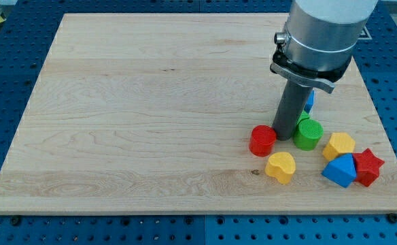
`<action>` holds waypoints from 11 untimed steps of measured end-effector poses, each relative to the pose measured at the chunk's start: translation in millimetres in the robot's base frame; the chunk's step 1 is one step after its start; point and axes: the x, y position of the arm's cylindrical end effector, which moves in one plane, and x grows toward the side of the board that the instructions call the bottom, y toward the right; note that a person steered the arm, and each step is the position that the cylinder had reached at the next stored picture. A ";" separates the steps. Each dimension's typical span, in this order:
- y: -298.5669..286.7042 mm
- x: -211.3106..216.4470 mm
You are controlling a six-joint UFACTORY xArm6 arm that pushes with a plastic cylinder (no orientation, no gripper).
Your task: Push the green circle diagonally to the green star
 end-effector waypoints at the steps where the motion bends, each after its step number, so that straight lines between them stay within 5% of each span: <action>1: 6.6 18.4; 3: 33.6 50.2; 11: 9.6 -95.8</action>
